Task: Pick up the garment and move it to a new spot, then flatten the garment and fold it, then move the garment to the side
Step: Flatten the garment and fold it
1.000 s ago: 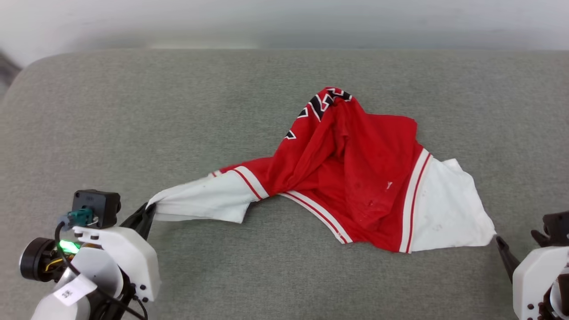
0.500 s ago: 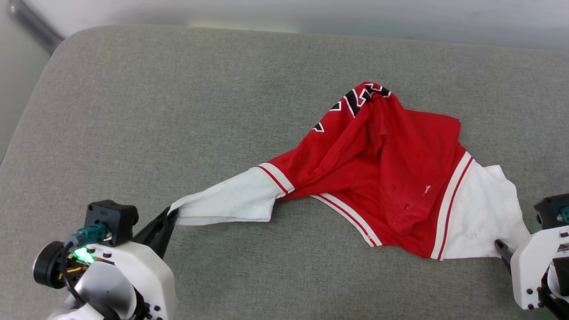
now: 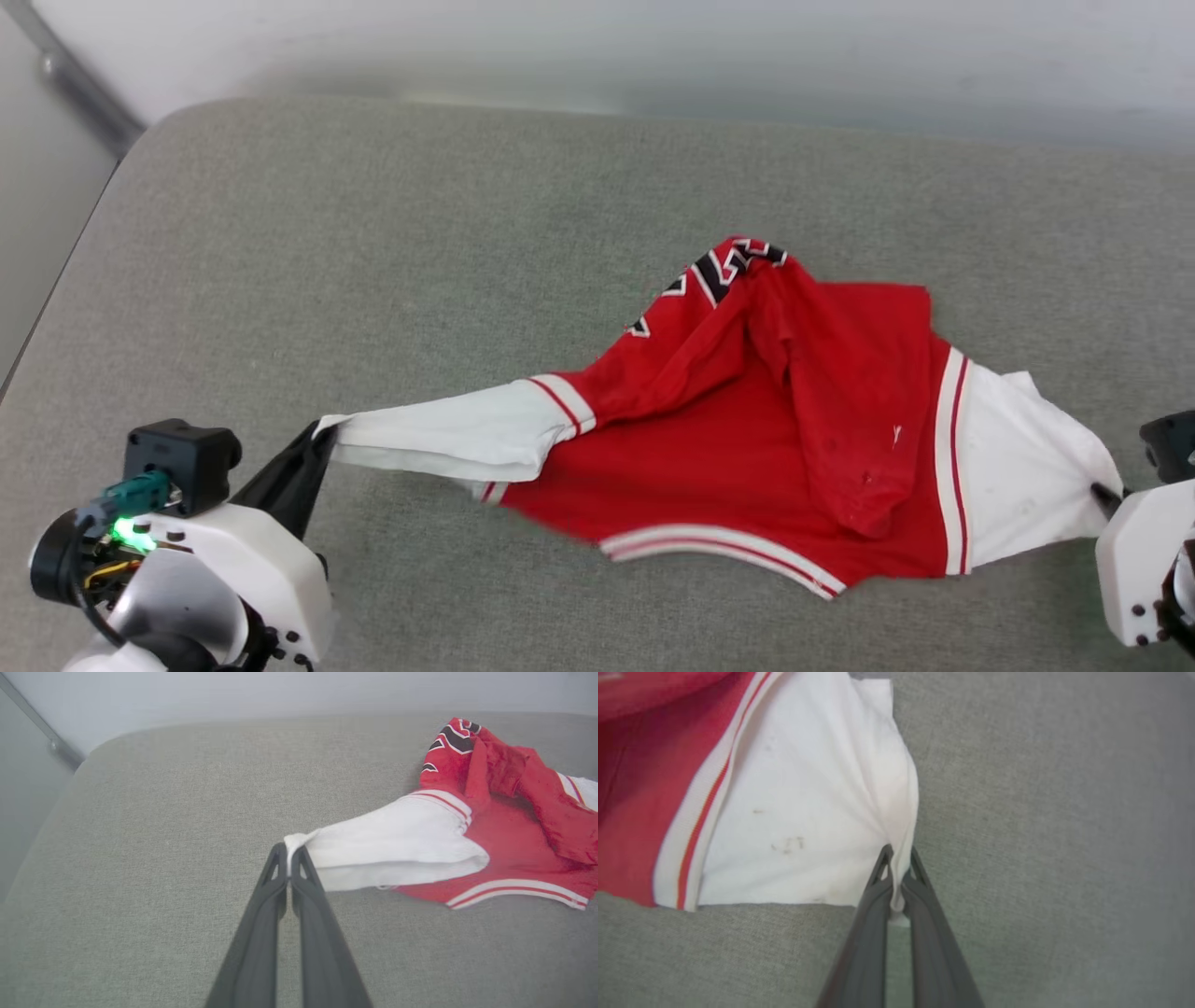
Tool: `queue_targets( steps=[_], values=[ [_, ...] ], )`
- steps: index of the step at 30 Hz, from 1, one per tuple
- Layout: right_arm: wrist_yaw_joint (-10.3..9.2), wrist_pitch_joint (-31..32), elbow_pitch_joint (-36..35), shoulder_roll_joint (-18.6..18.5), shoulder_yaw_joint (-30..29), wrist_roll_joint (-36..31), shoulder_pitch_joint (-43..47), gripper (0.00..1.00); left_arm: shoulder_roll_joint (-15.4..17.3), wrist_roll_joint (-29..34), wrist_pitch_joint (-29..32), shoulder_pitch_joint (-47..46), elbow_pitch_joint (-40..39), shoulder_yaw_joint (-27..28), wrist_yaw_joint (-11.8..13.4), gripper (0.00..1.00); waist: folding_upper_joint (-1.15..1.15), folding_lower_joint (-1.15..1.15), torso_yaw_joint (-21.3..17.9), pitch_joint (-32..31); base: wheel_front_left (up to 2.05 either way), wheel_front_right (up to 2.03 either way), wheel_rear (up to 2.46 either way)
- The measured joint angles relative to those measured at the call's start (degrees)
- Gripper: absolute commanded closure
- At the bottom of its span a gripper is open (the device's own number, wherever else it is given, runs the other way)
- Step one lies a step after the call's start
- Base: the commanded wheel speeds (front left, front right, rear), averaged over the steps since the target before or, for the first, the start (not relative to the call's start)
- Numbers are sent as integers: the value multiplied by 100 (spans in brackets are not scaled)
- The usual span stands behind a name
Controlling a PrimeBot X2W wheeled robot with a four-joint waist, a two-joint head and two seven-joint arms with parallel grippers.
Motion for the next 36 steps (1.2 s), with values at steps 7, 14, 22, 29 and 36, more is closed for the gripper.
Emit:
queue_targets(
  steps=[7, 14, 22, 29, 36],
  values=[
    [0, -56, -548, -375, -114, 187, -242, 100, 186, -155, -89, 75, -196, 393, 46, 100, 0, 0, -230, -425, 0, 0, 0],
    [1, 131, -1158, -705, -190, 564, -749, 100, 444, -347, -92, -30, -458, 831, 40, 100, 0, 0, -447, -848, 0, 0, 0],
    [0, 149, -1593, -1047, -169, 800, -1694, 100, 756, -539, -55, -731, -811, 1258, -3, 100, 0, -1, -643, -1231, 0, 0, 0],
    [0, 31, -1736, -1152, -15, 920, -2577, 100, 927, -839, 11, -1573, -1026, 1569, 48, 100, 0, 0, -798, -1320, 0, 0, 0],
    [0, -115, -1719, -1078, 64, 978, -3111, 100, 1101, -964, 46, -2217, -1090, 1794, 111, 100, 0, 0, -915, -1282, 0, 0, 0]
  ],
)
